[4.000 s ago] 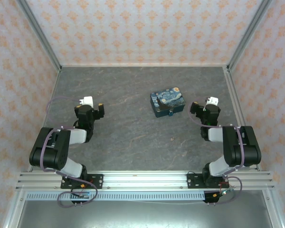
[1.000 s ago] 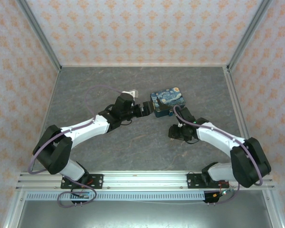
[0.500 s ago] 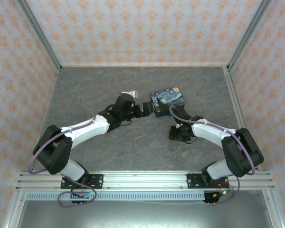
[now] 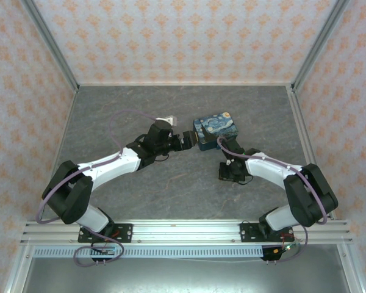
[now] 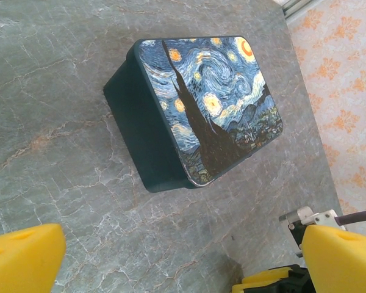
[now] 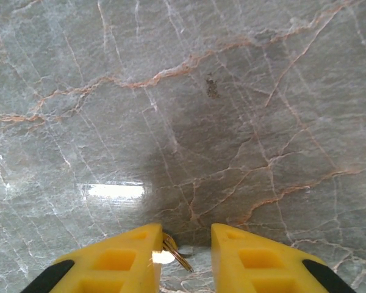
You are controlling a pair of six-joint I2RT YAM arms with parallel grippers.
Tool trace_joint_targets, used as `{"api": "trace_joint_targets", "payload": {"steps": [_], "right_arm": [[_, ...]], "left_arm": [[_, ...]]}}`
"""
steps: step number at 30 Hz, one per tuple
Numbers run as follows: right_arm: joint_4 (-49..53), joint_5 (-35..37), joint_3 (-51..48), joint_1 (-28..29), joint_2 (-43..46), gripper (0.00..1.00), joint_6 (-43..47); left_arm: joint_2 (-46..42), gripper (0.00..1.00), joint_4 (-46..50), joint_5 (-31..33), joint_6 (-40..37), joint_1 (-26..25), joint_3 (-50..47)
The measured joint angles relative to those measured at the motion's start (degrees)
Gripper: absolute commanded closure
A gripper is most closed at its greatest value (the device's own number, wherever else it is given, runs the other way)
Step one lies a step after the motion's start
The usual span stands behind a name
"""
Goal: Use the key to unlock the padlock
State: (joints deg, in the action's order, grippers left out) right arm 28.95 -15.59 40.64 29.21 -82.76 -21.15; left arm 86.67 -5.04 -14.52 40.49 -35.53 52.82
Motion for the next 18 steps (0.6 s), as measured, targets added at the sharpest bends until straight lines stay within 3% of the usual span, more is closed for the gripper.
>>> {"api": "trace_joint_targets", "payload": {"steps": [18], "right_arm": [[-0.9,-0.9,0.0,0.8,-0.2,0.92,-2.2]], "left_arm": [[-0.1,0.00,1.9,1.5,-0.1,0.0,-0.1]]}}
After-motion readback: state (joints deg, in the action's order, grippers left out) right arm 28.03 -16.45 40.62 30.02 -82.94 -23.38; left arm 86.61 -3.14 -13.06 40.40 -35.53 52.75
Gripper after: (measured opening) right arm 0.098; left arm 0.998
